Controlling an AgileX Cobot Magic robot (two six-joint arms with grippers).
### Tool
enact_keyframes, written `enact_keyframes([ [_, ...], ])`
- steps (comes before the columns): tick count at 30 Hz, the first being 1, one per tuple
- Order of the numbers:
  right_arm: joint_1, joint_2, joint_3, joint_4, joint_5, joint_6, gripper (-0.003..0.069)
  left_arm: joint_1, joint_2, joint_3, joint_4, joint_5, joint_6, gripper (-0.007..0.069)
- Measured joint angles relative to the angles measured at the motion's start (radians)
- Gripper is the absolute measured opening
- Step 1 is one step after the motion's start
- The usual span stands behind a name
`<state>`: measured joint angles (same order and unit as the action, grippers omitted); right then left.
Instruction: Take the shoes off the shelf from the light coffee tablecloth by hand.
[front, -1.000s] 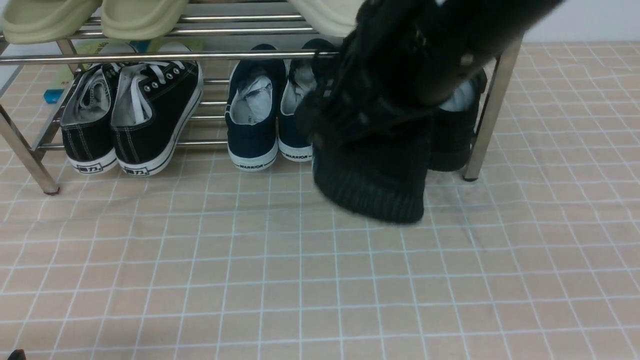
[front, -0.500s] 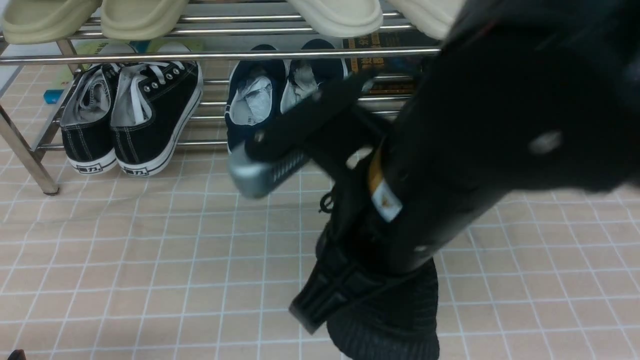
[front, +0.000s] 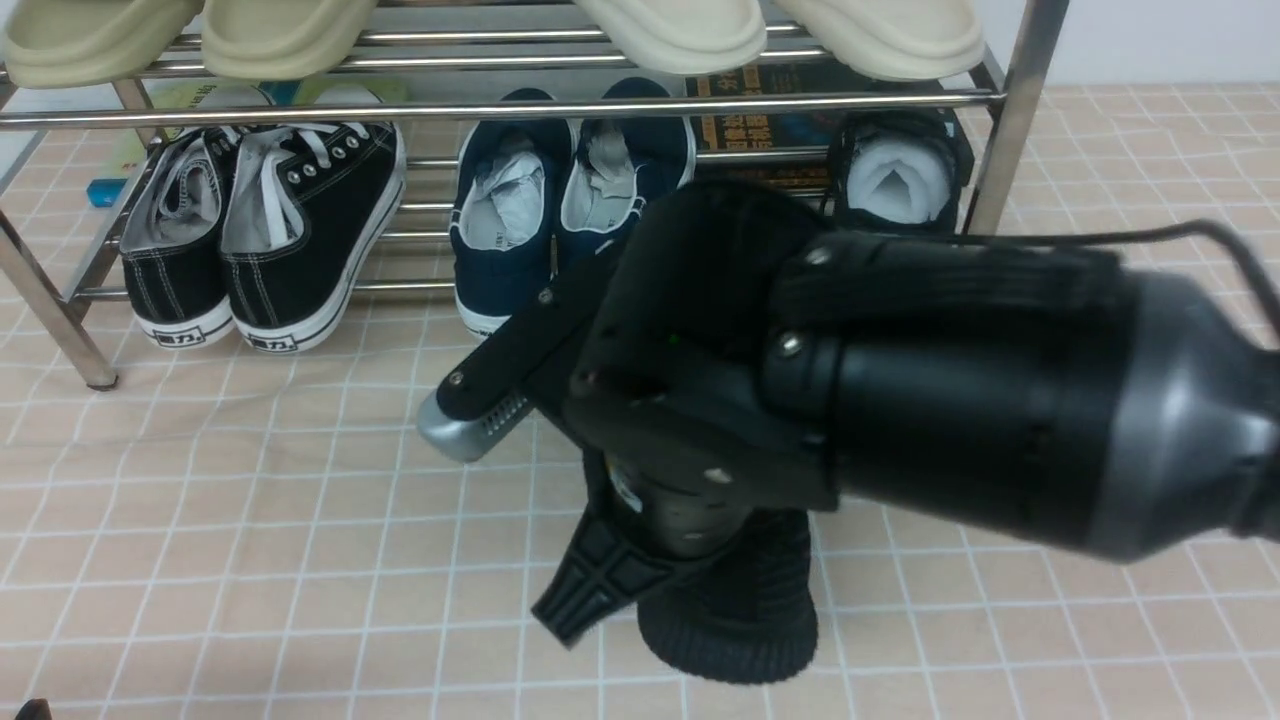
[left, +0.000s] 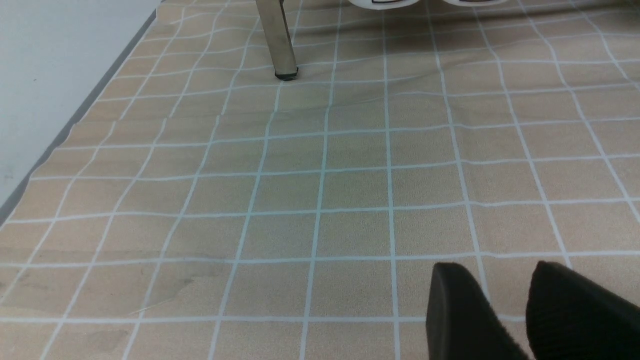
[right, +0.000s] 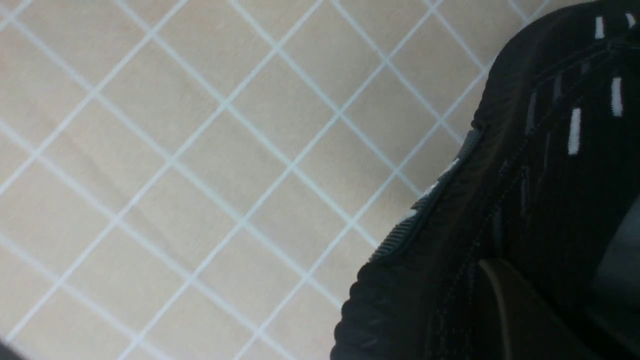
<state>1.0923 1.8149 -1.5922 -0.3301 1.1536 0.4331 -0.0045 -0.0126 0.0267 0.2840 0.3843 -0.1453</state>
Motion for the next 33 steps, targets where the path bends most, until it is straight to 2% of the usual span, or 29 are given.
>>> enact_keyframes([
  [6, 0.0, 0.028, 0.0, -0.07, -0.079, 0.025, 0.0015, 0.0, 0.0, 0.0, 0.0, 0.0, 0.0, 0.0239],
  [15, 0.0, 0.133, 0.0, -0.078, -0.134, 0.055, 0.0027, 0.0, 0.0, 0.0, 0.0, 0.0, 0.0, 0.0239],
  [18, 0.0, 0.157, 0.0, -0.073, -0.149, 0.091, 0.0067, 0.0, 0.0, 0.0, 0.0, 0.0, 0.0, 0.0239],
  [26, 0.0, 0.16, -0.04, -0.023, -0.145, 0.088, 0.0369, 0.0, 0.0, 0.0, 0.0, 0.0, 0.0, 0.0239],
  [29, 0.0, 0.16, -0.112, -0.019, -0.071, 0.029, 0.037, 0.0, 0.0, 0.0, 0.0, 0.0, 0.0, 0.0239],
  [32, -0.008, 0.16, -0.207, -0.034, 0.018, -0.03, 0.0279, 0.0, 0.0, 0.0, 0.0, 0.0, 0.0, 0.0239],
  [33, -0.015, 0.16, -0.244, -0.047, 0.041, -0.048, 0.022, 0.0, 0.0, 0.0, 0.0, 0.0, 0.0, 0.0239],
])
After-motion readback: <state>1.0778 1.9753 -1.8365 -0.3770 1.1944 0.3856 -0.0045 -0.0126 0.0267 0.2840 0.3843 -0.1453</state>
